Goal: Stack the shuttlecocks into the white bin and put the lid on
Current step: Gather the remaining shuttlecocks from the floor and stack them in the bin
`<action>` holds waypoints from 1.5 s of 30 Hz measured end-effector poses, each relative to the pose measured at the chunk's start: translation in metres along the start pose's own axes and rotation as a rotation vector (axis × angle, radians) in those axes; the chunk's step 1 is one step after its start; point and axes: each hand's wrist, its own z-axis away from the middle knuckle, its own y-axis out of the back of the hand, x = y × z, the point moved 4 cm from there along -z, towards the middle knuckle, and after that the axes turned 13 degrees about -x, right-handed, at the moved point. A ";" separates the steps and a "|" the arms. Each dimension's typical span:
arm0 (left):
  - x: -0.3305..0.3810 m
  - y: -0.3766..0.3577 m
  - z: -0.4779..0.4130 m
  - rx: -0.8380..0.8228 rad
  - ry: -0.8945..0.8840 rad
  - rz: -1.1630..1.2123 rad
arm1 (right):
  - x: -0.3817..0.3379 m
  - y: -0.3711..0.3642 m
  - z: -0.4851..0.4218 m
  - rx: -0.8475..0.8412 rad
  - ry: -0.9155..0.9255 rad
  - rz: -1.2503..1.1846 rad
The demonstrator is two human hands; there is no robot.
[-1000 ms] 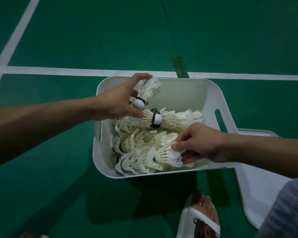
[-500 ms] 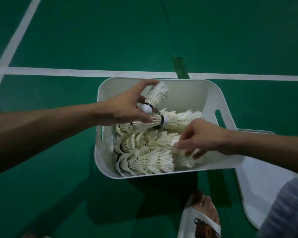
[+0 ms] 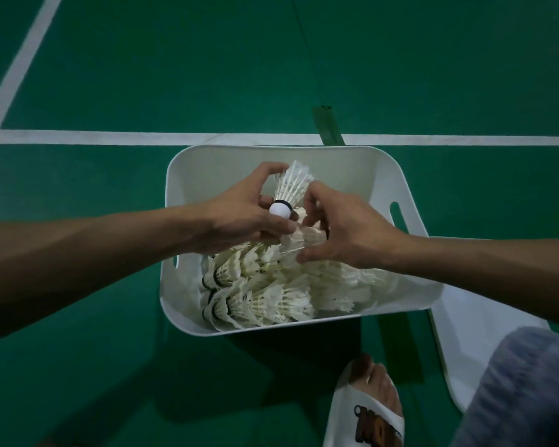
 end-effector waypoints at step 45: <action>0.005 0.002 0.004 0.065 -0.055 -0.438 | 0.030 -0.032 0.027 -0.539 -0.147 -0.178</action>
